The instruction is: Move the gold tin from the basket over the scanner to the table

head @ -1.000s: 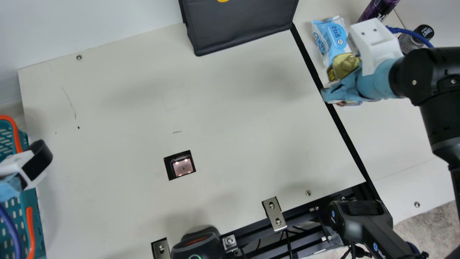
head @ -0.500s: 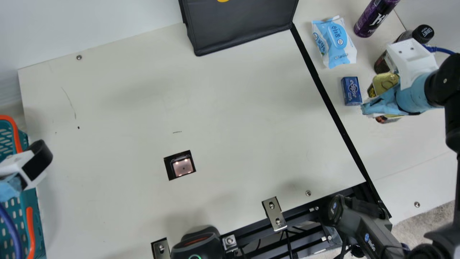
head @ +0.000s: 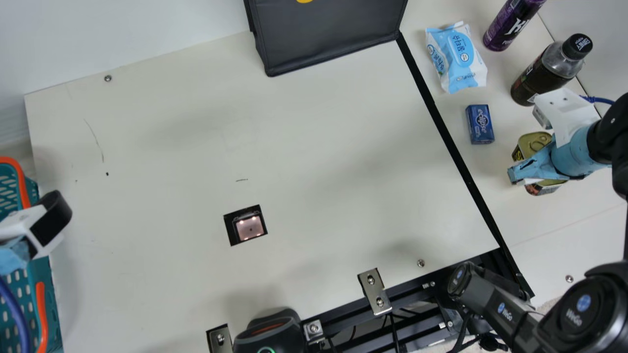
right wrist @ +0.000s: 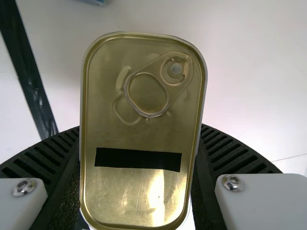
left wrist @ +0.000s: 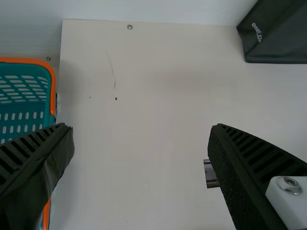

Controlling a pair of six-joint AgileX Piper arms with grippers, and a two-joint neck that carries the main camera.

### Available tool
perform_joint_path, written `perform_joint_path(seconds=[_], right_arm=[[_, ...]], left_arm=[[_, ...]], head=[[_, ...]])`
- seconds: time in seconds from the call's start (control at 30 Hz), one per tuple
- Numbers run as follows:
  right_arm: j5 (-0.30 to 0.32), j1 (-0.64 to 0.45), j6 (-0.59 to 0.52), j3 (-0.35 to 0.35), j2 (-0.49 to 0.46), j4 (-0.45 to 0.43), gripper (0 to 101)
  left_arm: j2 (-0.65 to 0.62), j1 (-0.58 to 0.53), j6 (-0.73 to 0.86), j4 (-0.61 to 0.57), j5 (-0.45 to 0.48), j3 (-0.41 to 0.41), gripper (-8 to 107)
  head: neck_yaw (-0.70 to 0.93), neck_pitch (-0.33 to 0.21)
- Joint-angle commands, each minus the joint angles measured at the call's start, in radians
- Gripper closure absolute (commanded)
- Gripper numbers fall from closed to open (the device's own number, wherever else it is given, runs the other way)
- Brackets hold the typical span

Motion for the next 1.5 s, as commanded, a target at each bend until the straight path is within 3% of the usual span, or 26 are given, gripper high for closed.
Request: perform_joint_path(seconds=[0.0, 0.3, 0.67, 1.0, 1.23, 1.47], right_arm=[[-0.01, -0.006, -0.005, 0.012, 0.024, -0.002, 101], [-0.092, -0.02, -0.025, 0.051, 0.078, 0.003, 101], [-0.166, -0.005, -0.028, 0.091, 0.096, 0.016, 65], [-0.193, 0.014, -0.022, 0.113, 0.094, 0.025, 31], [-0.205, 0.038, 0.035, 0.125, 0.081, -0.029, 8], [-0.195, 0.096, 0.163, 0.119, -0.009, -0.136, 6]], left_arm=[[0.0, 0.0, 0.0, 0.0, 0.0, 0.0, 9], [0.0, 0.0, 0.0, 0.0, 0.0, 0.0, 9], [0.0, 0.0, 0.0, 0.0, 0.0, 0.0, 9], [0.0, 0.0, 0.0, 0.0, 0.0, 0.0, 9], [0.0, 0.0, 0.0, 0.0, 0.0, 0.0, 9], [0.0, 0.0, 0.0, 0.0, 0.0, 0.0, 9]], head=[[-0.002, -0.029], [-0.002, -0.029], [-0.002, -0.029], [-0.002, -0.029], [-0.002, -0.029], [-0.002, -0.029]])
